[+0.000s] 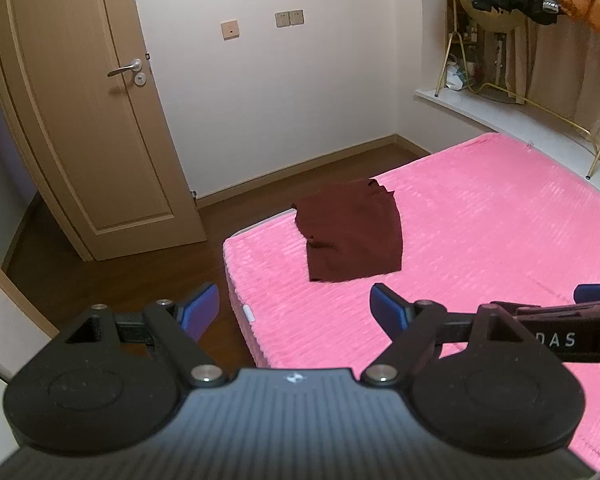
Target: Fold clothes
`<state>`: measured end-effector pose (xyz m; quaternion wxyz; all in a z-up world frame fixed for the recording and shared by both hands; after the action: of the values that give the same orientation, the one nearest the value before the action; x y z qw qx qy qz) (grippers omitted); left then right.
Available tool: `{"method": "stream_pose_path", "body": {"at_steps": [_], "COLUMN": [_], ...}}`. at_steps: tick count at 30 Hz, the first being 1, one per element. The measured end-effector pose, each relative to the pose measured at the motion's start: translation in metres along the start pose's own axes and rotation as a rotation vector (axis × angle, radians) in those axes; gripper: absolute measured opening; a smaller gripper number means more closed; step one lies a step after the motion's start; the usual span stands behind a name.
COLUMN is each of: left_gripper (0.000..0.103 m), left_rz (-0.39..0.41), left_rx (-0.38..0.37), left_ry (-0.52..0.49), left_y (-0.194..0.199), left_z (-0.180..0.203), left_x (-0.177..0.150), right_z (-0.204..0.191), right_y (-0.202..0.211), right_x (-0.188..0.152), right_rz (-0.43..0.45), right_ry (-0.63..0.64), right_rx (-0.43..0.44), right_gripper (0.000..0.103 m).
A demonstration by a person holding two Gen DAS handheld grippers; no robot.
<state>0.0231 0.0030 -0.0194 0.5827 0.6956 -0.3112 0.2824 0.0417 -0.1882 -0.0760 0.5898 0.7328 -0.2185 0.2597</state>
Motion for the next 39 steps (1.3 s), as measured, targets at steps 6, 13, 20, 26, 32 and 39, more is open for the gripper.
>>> {"method": "stream_pose_path", "body": {"at_steps": [6,13,20,26,32,39], "left_gripper": [0.080,0.080,0.080,0.080,0.080,0.080], "left_rz": [-0.007,-0.016,-0.022,-0.026,-0.021,-0.018], "left_rx": [-0.010,-0.021,-0.027,-0.030,-0.036,-0.040], "left_ry": [0.006,0.013,0.016,0.012,0.009,0.000], "left_y": [-0.005,-0.010,-0.013,-0.014,-0.012,-0.009], "left_z": [-0.002,-0.005,-0.005,-0.004,-0.005,-0.005], "left_x": [-0.001,-0.002,-0.004,-0.004,-0.004,-0.003], "right_z": [-0.006,-0.007,-0.009,-0.008,-0.010,-0.012], "right_y": [-0.001,-0.005,-0.005,-0.003,-0.001,0.002], "right_x": [0.007,0.013,0.014,0.019,0.021,0.020], "right_rz": [-0.001,-0.003,-0.001,0.002,0.006,0.011], "right_ry": [0.003,0.008,0.011,0.006,0.003,-0.002], "right_rx": [0.000,-0.006,-0.007,-0.002,-0.003,-0.006], "right_gripper": [0.103,0.103,0.103,0.103,0.103,0.103]}}
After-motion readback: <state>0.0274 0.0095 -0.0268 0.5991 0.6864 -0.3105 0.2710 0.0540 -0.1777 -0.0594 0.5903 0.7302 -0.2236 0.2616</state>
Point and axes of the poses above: each gripper's, at about its wrist camera, not at the fingertips, and y roughly against the way its jaws point, z to its right, x to its top, the point moved 3 cm from there along -y, roughly the way its jaws point, and after that the axes turned 2 degrees about x, right-handed, at the moved point
